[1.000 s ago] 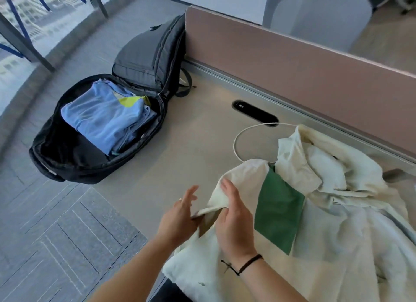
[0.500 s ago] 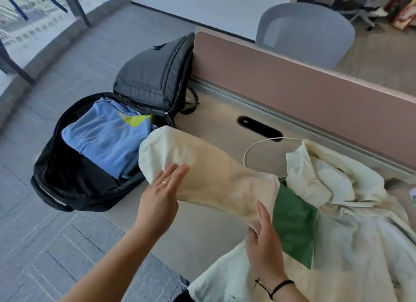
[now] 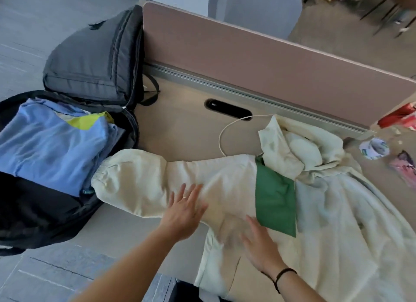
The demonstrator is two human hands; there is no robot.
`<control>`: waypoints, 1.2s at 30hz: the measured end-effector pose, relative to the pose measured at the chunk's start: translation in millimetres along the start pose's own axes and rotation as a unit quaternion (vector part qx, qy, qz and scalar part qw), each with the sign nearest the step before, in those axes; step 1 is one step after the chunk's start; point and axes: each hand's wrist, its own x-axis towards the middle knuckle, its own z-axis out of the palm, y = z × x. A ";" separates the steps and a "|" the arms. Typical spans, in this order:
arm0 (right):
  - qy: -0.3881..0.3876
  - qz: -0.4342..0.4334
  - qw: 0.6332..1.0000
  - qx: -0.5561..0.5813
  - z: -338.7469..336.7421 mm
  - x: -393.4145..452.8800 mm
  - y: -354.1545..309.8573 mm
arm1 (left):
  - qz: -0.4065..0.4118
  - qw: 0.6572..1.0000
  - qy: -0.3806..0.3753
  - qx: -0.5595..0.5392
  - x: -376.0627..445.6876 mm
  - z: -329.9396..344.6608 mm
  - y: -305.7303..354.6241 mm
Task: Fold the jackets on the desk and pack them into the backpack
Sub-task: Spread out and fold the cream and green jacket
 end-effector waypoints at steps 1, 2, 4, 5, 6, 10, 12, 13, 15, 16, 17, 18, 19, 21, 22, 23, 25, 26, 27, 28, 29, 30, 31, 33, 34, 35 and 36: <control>0.001 0.016 0.999 -0.041 -2.7 -3.6 7.7 | 0.004 1.000 -0.013 0.008 6.6 7.2 7.1; 0.000 0.035 0.997 -0.073 -6.3 -6.3 14.6 | 0.002 0.999 -0.028 0.022 11.8 14.6 12.9; 0.008 0.057 0.993 -0.101 -12.7 -10.1 25.8 | -0.007 0.996 -0.056 0.076 19.8 29.6 17.5; 0.016 0.062 0.992 -0.111 -14.1 -11.7 31.5 | -0.011 0.992 -0.062 0.106 22.5 35.4 16.3; 0.024 0.067 0.990 -0.119 -14.8 -13.7 38.1 | -0.013 0.990 -0.060 0.128 25.0 39.0 13.4; 0.052 0.061 0.989 -0.122 -14.1 -24.4 61.3 | -0.024 0.984 -0.027 0.172 32.7 34.1 -5.9; 0.054 0.062 0.991 -0.106 -14.1 -26.6 67.6 | -0.042 0.979 -0.031 0.197 37.1 25.5 -10.0; 0.055 0.059 0.992 -0.099 -13.9 -26.1 69.3 | -0.053 0.979 -0.036 0.196 39.0 22.6 -7.6; 0.053 0.050 0.993 -0.094 -14.8 -23.1 70.8 | -0.072 0.981 -0.031 0.177 39.2 21.6 6.3; 0.051 0.045 0.993 -0.093 -16.2 -21.4 70.3 | -0.076 0.983 -0.025 0.163 37.5 23.6 17.2; 0.050 0.040 0.994 -0.091 -17.7 -19.0 70.4 | -0.071 0.986 -0.019 0.153 33.8 26.9 29.6; 0.049 0.034 0.994 -0.088 -19.4 -16.4 71.1 | -0.052 0.987 -0.011 0.149 28.9 32.6 42.6; 0.050 0.027 0.995 -0.083 -20.8 -13.0 72.4 | -0.018 0.988 0.001 0.153 22.9 39.9 56.6; 0.051 0.011 0.997 -0.061 -23.6 -5.3 76.6 | 0.060 0.984 0.018 0.164 11.1 58.3 85.6; 0.050 0.000 0.998 -0.048 -24.3 -1.2 78.5 | 0.086 0.982 0.013 0.170 7.5 68.6 98.0; 0.048 -0.015 0.998 -0.037 -24.9 2.3 81.3 | 0.094 0.980 0.002 0.176 5.8 79.9 108.2; 0.039 -0.056 0.997 -0.025 -26.8 7.5 88.1 | 0.065 0.983 -0.023 0.169 7.4 100.9 119.3; 0.031 -0.082 0.996 -0.025 -29.7 9.2 91.6 | 0.040 0.986 -0.030 0.160 10.4 108.6 120.6; 0.022 -0.109 0.994 -0.025 -33.5 10.1 95.3 | 0.015 0.987 -0.031 0.157 13.7 114.7 119.8; 0.016 -0.134 0.991 -0.026 -38.0 10.0 99.2 | -0.004 0.986 -0.028 0.162 16.9 119.6 116.7; 0.015 -0.156 0.987 -0.029 -41.5 8.8 105.0 | -0.016 0.985 -0.021 0.169 19.4 123.1 113.6; 0.021 -0.172 0.984 -0.040 -45.2 5.7 112.3 | -0.025 0.984 -0.013 0.176 21.0 125.8 110.9; 0.036 -0.180 0.981 -0.058 -46.8 1.9 122.2 | -0.031 0.983 -0.004 0.180 22.4 127.6 108.8; 0.077 -0.172 0.977 -0.101 -45.7 -4.0 150.9 | -0.042 0.981 0.016 0.188 26.3 130.1 108.7; 0.098 -0.162 0.974 -0.121 -45.4 -6.2 165.9 | -0.047 0.980 0.025 0.194 28.6 131.0 109.6; 0.117 -0.153 0.971 -0.139 -43.8 -6.0 180.6 | -0.051 0.979 0.035 0.197 31.1 131.5 110.7; 0.129 -0.150 0.968 -0.154 -43.3 -4.0 191.9 | -0.053 0.978 0.045 0.198 34.1 131.9 112.0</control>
